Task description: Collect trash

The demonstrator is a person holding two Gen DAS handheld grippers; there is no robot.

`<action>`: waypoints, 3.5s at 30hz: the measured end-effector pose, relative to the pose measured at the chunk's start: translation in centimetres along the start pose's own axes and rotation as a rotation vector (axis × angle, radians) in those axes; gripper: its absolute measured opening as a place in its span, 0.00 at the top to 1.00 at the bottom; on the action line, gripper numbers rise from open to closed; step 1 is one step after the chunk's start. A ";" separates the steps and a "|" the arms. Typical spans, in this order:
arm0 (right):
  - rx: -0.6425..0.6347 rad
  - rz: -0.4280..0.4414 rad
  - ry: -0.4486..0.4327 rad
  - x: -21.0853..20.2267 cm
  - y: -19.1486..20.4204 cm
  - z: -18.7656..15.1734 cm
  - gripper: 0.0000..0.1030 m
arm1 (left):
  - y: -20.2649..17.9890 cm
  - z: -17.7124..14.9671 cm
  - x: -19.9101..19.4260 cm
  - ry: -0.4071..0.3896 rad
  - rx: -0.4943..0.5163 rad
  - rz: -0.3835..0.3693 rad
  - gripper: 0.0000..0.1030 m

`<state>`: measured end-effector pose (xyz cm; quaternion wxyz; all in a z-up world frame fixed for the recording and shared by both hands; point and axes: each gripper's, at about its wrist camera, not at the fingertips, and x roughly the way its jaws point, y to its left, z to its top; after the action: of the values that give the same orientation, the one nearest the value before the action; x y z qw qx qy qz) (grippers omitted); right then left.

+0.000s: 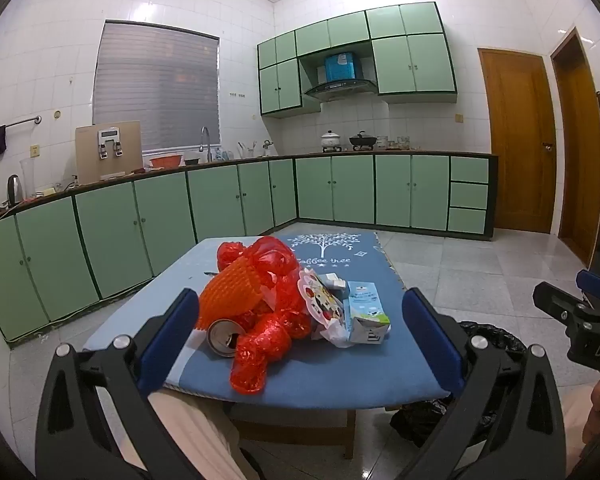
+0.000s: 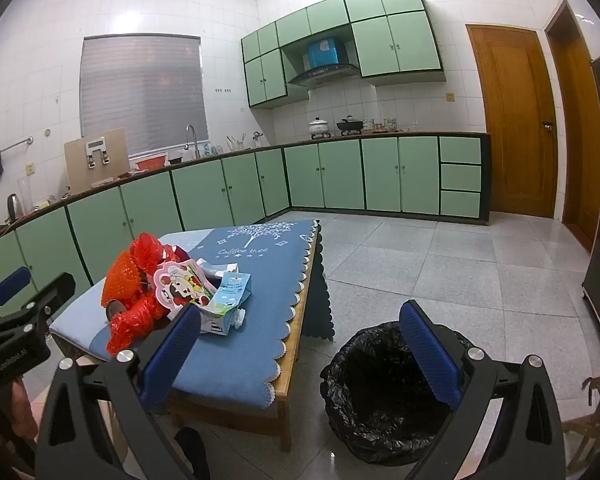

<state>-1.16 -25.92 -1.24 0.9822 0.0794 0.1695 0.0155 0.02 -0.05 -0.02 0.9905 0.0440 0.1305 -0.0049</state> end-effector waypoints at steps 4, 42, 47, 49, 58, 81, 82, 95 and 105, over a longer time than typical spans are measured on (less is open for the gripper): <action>0.001 -0.002 0.001 0.0 0.0 0.0 0.06 | 0.0 0.0 0.1 0.000 -0.005 0.000 0.05; -0.002 0.000 -0.001 0.0 0.0 0.1 0.06 | 0.1 0.0 0.0 -0.003 -0.010 -0.001 0.05; -0.002 0.001 -0.001 -0.1 0.0 0.1 0.06 | 0.1 0.0 0.0 -0.003 -0.009 0.000 0.05; -0.002 0.001 -0.002 -0.1 0.0 0.1 0.06 | 0.1 0.0 0.0 -0.003 -0.010 -0.001 0.05; -0.002 0.001 -0.002 -0.1 0.0 0.1 0.06 | 0.1 0.0 0.0 -0.002 -0.010 -0.001 0.05; -0.001 0.001 -0.001 -0.1 -0.1 0.1 0.06 | 0.1 0.0 0.0 -0.001 -0.010 0.000 0.05; -0.001 0.001 -0.001 -0.1 -0.1 0.1 0.06 | 0.1 0.0 0.1 -0.001 -0.010 -0.001 0.05; 0.000 0.001 0.000 0.1 0.0 0.1 0.06 | 0.5 -0.1 0.0 0.003 -0.012 0.000 0.05; 0.011 0.007 0.028 1.8 0.5 0.9 0.06 | 2.1 0.4 3.4 0.026 -0.034 0.050 0.05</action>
<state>0.82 -25.47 -0.89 0.9792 0.0853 0.1832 0.0191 3.43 2.04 -0.32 0.9891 0.0306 0.1421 0.0225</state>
